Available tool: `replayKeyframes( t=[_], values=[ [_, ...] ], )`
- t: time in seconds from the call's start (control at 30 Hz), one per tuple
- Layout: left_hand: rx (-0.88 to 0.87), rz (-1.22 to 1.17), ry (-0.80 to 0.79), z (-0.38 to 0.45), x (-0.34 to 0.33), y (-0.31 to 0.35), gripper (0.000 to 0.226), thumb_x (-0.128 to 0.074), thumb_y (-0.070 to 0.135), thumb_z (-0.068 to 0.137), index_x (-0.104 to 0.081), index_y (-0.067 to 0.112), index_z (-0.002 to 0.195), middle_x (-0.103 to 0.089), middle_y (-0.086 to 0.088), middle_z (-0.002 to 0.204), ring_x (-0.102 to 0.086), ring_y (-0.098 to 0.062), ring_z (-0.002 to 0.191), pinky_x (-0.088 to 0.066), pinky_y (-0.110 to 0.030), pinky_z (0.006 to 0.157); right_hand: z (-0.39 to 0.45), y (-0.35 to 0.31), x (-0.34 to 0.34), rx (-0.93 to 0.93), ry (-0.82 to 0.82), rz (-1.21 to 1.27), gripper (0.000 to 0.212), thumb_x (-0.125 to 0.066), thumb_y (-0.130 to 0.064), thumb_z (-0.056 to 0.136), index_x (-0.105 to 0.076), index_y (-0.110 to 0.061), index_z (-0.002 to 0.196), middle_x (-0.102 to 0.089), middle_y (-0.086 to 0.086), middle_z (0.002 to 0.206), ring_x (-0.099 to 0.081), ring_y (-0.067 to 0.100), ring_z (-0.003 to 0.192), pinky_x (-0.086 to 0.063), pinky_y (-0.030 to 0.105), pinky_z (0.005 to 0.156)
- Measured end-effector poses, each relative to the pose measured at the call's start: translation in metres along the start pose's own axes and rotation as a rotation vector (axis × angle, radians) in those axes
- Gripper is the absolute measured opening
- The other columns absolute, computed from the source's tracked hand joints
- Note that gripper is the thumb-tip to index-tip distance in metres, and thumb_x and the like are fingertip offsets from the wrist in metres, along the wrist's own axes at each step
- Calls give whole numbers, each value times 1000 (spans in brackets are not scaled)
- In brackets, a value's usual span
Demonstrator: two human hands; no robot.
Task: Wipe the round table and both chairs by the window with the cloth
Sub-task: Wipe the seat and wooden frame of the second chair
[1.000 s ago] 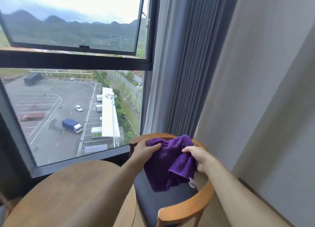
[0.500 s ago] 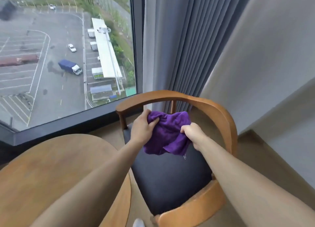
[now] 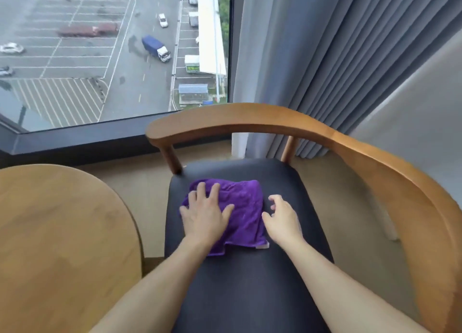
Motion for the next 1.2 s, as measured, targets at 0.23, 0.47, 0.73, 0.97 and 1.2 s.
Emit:
replayKeyframes(
  t=[0.23,0.47,0.73,0.97,1.2],
  values=[
    [11,230,15,7,-73,59,82,-39,76,83,-33,25,147,-32,-19,152,-31,-44,133,-31,-67,92,48,26,-22,-43,101,-160,10,-41,-23,97,-49,-17,96,-62,5,109,-59,28,98,-42,32,73],
    [-356,288,117,36,-52,15,35,-57,23,81,-58,19,116,-58,-12,110,-55,-32,86,-42,-35,48,59,23,-35,-12,128,-307,21,-48,-30,94,-45,-14,107,-61,10,114,-61,35,104,-38,34,72],
    [299,59,165,76,-31,-24,45,-47,51,90,-44,25,127,-48,-15,121,-47,-38,110,-44,-55,83,64,32,-29,20,48,-239,5,-38,-15,94,-42,-13,96,-60,7,103,-53,30,85,-36,33,68],
    [213,47,125,85,-57,86,64,-61,29,76,-41,15,136,-46,-16,129,-46,-36,112,-46,-47,78,62,37,-20,79,-55,-182,20,-56,-18,81,-41,-21,95,-58,0,99,-56,24,86,-38,31,65],
    [-597,127,-56,113,-45,93,67,-60,39,74,-45,40,140,-45,0,140,-43,-28,119,-48,-42,81,69,26,-17,47,-151,-327,50,-66,-33,78,-40,-18,119,-57,7,119,-59,30,112,-42,32,78]
  ],
)
Point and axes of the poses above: each hand's wrist, its own z-axis towards the middle knuckle, its own x-axis out of the back of the hand, y = z × x, the point moved 1 cm from there along z, towards the middle knuckle
